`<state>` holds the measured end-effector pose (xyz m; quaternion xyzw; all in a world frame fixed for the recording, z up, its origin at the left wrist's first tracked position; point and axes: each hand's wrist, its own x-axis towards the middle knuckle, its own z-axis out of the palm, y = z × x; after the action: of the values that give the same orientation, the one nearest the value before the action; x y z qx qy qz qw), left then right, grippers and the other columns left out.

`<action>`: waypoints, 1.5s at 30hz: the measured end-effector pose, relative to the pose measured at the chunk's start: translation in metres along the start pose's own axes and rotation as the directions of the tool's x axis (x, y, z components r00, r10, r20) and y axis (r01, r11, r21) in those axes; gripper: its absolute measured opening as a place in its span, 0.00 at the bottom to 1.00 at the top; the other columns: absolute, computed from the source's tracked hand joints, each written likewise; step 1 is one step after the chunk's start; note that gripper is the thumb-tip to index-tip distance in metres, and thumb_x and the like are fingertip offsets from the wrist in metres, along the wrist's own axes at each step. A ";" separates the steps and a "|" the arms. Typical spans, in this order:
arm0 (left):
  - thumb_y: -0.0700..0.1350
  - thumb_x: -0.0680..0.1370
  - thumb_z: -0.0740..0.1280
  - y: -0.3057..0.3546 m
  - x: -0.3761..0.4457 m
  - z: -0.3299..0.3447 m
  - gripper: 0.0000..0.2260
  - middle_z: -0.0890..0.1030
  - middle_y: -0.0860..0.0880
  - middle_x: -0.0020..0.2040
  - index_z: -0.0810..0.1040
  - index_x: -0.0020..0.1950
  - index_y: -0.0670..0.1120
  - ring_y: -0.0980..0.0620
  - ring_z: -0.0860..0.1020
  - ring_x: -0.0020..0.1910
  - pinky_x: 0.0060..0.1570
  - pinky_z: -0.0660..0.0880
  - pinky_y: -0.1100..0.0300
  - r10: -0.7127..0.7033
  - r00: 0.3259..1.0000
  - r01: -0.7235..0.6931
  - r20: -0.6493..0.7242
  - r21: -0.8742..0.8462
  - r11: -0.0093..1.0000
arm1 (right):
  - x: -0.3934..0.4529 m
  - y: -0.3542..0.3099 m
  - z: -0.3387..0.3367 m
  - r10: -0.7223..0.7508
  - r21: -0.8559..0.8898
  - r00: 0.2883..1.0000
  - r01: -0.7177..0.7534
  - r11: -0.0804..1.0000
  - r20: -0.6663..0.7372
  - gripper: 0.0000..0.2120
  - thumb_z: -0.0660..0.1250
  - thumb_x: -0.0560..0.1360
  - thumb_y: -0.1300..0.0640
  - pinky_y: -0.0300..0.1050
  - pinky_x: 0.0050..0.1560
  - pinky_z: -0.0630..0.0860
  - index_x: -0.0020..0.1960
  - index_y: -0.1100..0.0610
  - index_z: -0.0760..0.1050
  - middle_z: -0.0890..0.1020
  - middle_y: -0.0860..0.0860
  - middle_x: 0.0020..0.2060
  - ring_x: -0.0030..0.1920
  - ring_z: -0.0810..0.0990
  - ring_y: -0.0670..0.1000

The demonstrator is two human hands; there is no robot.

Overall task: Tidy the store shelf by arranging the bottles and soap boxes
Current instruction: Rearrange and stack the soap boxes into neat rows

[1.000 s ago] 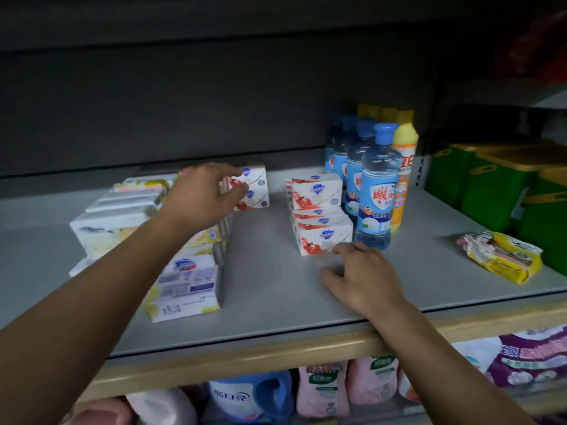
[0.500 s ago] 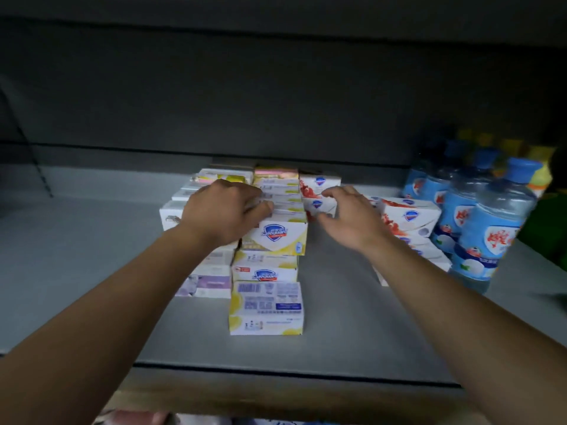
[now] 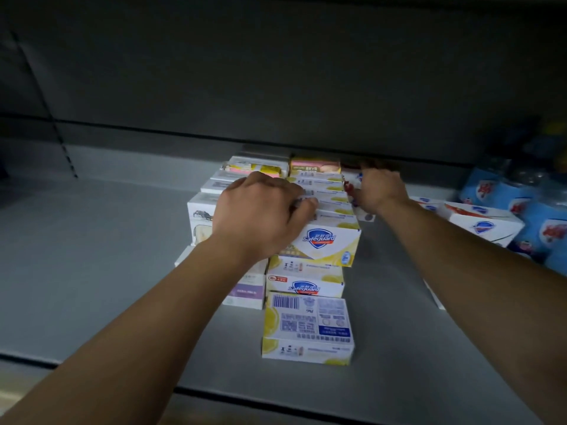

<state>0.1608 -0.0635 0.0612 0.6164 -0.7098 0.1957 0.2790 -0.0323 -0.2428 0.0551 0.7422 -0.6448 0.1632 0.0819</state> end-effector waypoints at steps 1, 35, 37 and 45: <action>0.64 0.78 0.47 0.000 0.000 0.000 0.26 0.83 0.58 0.53 0.82 0.56 0.57 0.53 0.77 0.57 0.44 0.71 0.57 -0.001 1.000 0.001 -0.001 0.003 1.000 | 0.001 0.001 0.001 0.010 -0.040 1.000 -0.011 0.999 -0.023 0.15 0.69 0.76 0.52 0.53 0.57 0.72 0.61 0.54 0.74 0.79 0.59 0.57 0.57 0.76 0.62; 0.52 0.77 0.69 0.097 -0.072 -0.046 0.16 0.83 0.55 0.52 0.75 0.65 0.56 0.57 0.83 0.48 0.45 0.81 0.61 -0.099 0.980 0.200 0.174 -0.869 0.453 | -0.241 0.033 -0.148 -0.136 0.629 0.981 0.193 0.753 -0.137 0.14 0.69 0.76 0.58 0.42 0.55 0.78 0.61 0.52 0.76 0.69 0.45 0.54 0.56 0.75 0.45; 0.50 0.75 0.71 0.103 -0.090 -0.041 0.20 0.85 0.48 0.48 0.74 0.66 0.57 0.49 0.84 0.46 0.47 0.82 0.48 -0.071 0.975 0.222 0.211 -0.926 0.307 | -0.256 0.039 -0.141 -0.141 0.699 0.986 0.163 0.696 -0.090 0.12 0.69 0.76 0.59 0.28 0.46 0.75 0.58 0.50 0.77 0.72 0.47 0.54 0.52 0.75 0.41; 0.45 0.76 0.72 0.135 -0.124 -0.027 0.06 0.84 0.46 0.37 0.84 0.45 0.57 0.45 0.81 0.30 0.32 0.80 0.54 -0.264 0.869 0.438 0.418 -0.899 0.019 | -0.301 0.080 -0.098 -0.275 0.894 0.954 0.017 0.448 0.119 0.33 0.75 0.67 0.60 0.38 0.60 0.75 0.68 0.41 0.69 0.77 0.44 0.63 0.62 0.78 0.43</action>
<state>0.0425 0.0705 0.0117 0.4434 -0.4990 -0.4360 0.6036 -0.1587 0.0578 0.0347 0.7433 -0.4040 0.3723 -0.3817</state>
